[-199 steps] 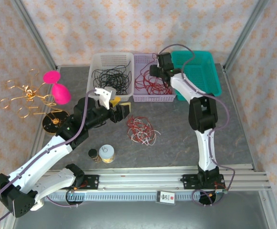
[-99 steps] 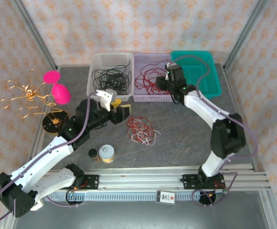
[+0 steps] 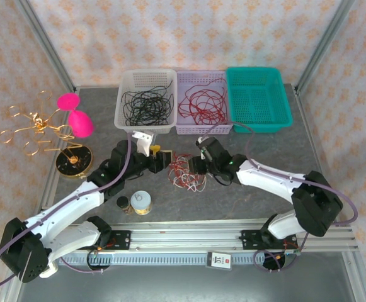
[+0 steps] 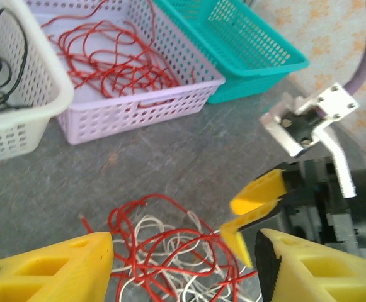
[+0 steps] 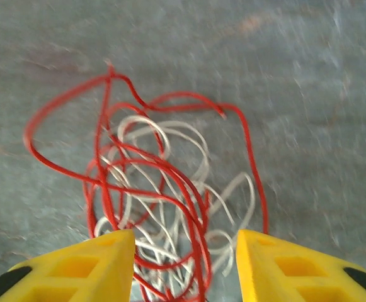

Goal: Untangle the cables

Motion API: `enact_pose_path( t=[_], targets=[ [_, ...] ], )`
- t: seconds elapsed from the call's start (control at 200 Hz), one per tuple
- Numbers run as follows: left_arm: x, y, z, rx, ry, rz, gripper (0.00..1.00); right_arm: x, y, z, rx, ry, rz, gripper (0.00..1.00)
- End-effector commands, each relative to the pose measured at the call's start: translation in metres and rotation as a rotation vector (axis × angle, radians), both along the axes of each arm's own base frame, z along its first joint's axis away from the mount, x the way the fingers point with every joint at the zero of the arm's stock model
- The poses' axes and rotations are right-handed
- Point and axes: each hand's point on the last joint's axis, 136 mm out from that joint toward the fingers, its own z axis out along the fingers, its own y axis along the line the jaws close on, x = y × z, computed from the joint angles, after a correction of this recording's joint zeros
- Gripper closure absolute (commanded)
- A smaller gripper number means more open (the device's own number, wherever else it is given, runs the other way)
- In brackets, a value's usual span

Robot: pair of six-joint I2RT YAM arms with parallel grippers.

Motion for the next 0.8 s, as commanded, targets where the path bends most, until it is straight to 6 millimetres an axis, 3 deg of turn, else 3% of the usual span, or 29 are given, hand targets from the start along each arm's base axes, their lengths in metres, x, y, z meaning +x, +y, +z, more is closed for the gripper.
enact_pose_path(
  t=[0.0,0.09,0.245,0.435,0.511,0.561,0.731,0.796],
  targets=[
    [0.002,0.005,0.004,-0.069,-0.008,0.062,0.38,-0.004,-0.027,0.011,-0.018,0.015,-0.141,0.52],
    [0.0,0.004,0.0,-0.086,-0.001,0.054,0.38,-0.017,-0.022,0.004,0.019,0.066,-0.102,0.53],
    [0.0,0.004,-0.002,-0.077,0.0,0.052,0.39,-0.029,0.013,-0.002,0.181,0.145,0.002,0.59],
    [-0.002,0.007,0.003,-0.071,-0.01,0.053,0.39,-0.018,-0.014,-0.028,0.022,0.128,-0.105,0.6],
    [-0.004,0.006,0.0,-0.067,-0.005,0.046,0.39,-0.019,-0.015,-0.032,0.02,0.129,-0.104,0.62],
    [-0.004,0.004,-0.002,-0.066,0.002,0.039,0.39,-0.02,-0.012,-0.035,0.034,0.134,-0.094,0.65],
    [-0.003,0.001,-0.002,-0.071,0.005,0.023,0.39,-0.014,-0.014,-0.027,0.024,0.099,-0.105,1.0],
    [-0.003,0.0,0.003,-0.074,-0.012,0.017,0.39,-0.01,-0.017,-0.011,0.011,0.06,-0.104,1.0]
  ],
)
